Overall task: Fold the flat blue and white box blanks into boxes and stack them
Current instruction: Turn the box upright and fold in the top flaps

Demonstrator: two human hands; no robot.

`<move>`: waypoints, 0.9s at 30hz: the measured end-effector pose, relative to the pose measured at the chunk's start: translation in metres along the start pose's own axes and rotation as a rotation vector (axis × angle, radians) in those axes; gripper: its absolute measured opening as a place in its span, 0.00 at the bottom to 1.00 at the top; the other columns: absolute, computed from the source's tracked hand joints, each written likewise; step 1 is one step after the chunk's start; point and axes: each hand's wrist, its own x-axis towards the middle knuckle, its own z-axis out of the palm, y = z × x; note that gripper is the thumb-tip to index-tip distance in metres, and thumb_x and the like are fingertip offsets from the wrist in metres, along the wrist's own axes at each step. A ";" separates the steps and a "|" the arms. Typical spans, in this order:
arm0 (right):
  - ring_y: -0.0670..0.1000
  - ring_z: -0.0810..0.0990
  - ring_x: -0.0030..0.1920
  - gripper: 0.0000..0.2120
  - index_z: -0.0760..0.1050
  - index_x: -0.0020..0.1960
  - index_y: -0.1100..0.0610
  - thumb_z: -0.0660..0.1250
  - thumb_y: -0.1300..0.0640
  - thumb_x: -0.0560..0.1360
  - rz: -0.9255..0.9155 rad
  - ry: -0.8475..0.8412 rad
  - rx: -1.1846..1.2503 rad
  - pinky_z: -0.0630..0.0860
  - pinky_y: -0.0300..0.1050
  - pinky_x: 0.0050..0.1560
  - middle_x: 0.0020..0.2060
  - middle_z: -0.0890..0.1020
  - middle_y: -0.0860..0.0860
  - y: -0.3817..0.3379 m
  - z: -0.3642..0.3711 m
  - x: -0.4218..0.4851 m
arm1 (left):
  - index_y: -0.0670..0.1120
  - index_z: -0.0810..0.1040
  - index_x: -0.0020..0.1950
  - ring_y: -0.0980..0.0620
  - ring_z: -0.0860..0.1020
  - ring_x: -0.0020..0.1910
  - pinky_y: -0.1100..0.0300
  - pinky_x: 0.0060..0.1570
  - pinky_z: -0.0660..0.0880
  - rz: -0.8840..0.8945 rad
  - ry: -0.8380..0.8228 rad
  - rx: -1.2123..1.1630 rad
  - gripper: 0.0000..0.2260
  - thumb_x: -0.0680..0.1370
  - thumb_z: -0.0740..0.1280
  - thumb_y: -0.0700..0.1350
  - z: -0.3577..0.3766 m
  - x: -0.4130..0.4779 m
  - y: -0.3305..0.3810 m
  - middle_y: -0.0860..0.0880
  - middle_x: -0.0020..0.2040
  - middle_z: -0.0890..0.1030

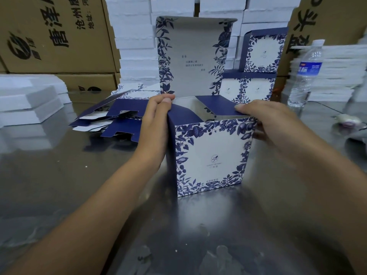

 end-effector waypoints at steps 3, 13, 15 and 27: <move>0.44 0.77 0.29 0.12 0.76 0.30 0.54 0.68 0.55 0.73 0.020 -0.068 -0.037 0.72 0.36 0.36 0.29 0.81 0.48 -0.006 -0.004 -0.004 | 0.53 0.76 0.46 0.65 0.77 0.38 0.65 0.44 0.72 0.004 -0.007 0.012 0.09 0.81 0.58 0.44 0.000 0.000 0.000 0.59 0.44 0.78; 0.39 0.66 0.13 0.16 0.72 0.30 0.62 0.59 0.67 0.76 0.008 -0.113 -0.161 0.61 0.26 0.17 0.13 0.64 0.46 -0.029 -0.011 -0.022 | 0.52 0.77 0.46 0.53 0.76 0.46 0.50 0.57 0.72 -0.058 -0.100 0.013 0.10 0.81 0.56 0.45 0.002 -0.004 0.003 0.54 0.46 0.78; 0.39 0.66 0.13 0.13 0.72 0.33 0.62 0.59 0.66 0.76 0.042 -0.116 -0.136 0.62 0.26 0.17 0.13 0.65 0.46 -0.029 -0.010 -0.023 | 0.53 0.77 0.46 0.52 0.76 0.47 0.49 0.59 0.71 -0.074 -0.118 0.018 0.11 0.81 0.57 0.45 0.003 -0.005 0.005 0.54 0.47 0.78; 0.46 0.73 0.19 0.09 0.75 0.32 0.58 0.64 0.63 0.70 0.161 -0.009 -0.013 0.70 0.31 0.24 0.22 0.79 0.52 -0.024 -0.008 -0.018 | 0.50 0.78 0.48 0.52 0.76 0.53 0.55 0.58 0.72 -0.084 -0.190 -0.014 0.10 0.81 0.57 0.42 0.005 -0.008 0.008 0.52 0.54 0.78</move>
